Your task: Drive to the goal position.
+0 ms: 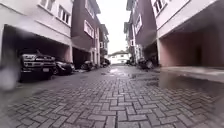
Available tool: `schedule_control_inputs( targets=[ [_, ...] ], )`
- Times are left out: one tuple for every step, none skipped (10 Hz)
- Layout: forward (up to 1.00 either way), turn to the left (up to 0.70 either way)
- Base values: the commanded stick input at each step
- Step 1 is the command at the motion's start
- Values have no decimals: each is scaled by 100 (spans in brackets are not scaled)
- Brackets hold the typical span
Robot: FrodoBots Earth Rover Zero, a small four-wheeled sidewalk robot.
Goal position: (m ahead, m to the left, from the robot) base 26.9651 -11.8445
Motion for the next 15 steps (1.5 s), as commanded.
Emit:
schedule_control_inputs(
  targets=[
    [70,0],
    [70,0],
    [70,0],
    [70,0],
    [70,0],
    [70,0],
    [70,0],
    [70,0],
    [70,0],
    [70,0],
    [70,0],
    [70,0],
    [70,0],
    [70,0],
    [70,0]
  ],
)
